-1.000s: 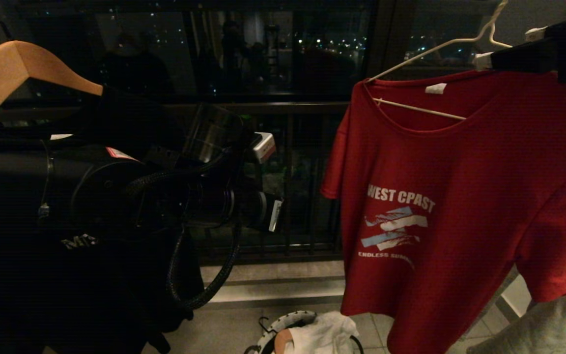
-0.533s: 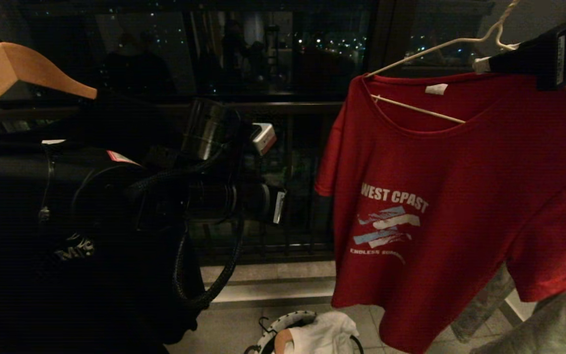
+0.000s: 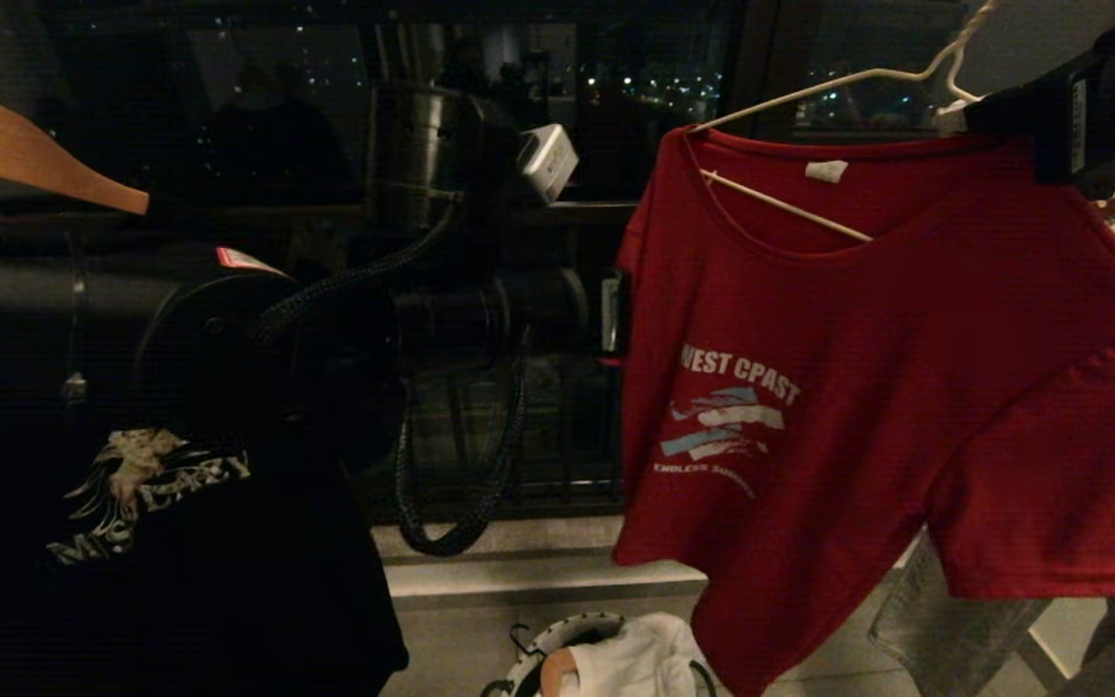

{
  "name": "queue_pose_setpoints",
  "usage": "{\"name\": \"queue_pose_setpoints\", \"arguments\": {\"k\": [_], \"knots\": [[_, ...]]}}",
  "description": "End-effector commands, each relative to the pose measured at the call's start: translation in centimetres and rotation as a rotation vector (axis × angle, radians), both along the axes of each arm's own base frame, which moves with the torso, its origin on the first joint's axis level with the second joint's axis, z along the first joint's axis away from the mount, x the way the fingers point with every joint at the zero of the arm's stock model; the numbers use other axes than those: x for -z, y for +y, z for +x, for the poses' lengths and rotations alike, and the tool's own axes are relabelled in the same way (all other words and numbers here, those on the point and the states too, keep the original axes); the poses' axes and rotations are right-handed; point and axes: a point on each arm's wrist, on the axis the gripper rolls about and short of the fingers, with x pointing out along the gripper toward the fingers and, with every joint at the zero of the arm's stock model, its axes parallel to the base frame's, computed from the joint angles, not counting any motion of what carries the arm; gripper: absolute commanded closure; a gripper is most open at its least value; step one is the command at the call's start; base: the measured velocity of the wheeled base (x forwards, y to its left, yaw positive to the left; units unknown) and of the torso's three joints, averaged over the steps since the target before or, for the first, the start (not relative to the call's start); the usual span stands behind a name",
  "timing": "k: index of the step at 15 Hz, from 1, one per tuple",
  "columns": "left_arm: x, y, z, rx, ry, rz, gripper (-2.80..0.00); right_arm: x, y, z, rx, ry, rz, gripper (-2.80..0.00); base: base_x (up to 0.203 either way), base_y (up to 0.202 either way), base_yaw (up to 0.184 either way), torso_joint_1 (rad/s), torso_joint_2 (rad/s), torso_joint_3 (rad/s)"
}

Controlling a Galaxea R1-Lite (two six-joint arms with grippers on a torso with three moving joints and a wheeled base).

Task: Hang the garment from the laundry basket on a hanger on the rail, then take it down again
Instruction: Take the clothes off the clothes rack

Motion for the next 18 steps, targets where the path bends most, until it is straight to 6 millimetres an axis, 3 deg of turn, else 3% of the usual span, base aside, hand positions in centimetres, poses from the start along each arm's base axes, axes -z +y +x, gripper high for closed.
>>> {"name": "queue_pose_setpoints", "arguments": {"k": [1, 4, 8, 9, 18], "knots": [[-0.6, -2.2, 0.4, 0.032, -0.026, -0.027, 0.00, 0.0, 0.3, -0.1, -0.016, -0.003, -0.009, 0.00, 0.000, 0.000, 0.000, 0.000, 0.00, 0.000], [-1.2, -4.7, 1.4, 0.043, -0.064, -0.061, 0.00, -0.1, 0.4, 0.0, -0.018, -0.008, -0.019, 0.00, 0.000, 0.000, 0.000, 0.000, 0.00, 0.000], [-2.5, -6.2, 2.6, -0.025, -0.124, -0.110, 0.00, -0.1, 0.5, 0.0, -0.020, -0.007, -0.021, 0.00, 0.000, 0.000, 0.000, 0.000, 0.00, 0.000], [-2.7, -6.2, 2.6, -0.028, -0.132, -0.118, -2.80, -0.1, 0.5, 0.0, -0.020, -0.007, -0.021, 0.00, 0.000, 0.000, 0.000, 0.000, 0.00, 0.000], [-3.4, -5.8, 4.0, -0.065, -0.171, -0.146, -2.80, -0.4, 0.5, -0.2, -0.024, -0.019, -0.018, 0.00, 0.000, 0.000, 0.000, 0.000, 0.00, 0.000]]}}
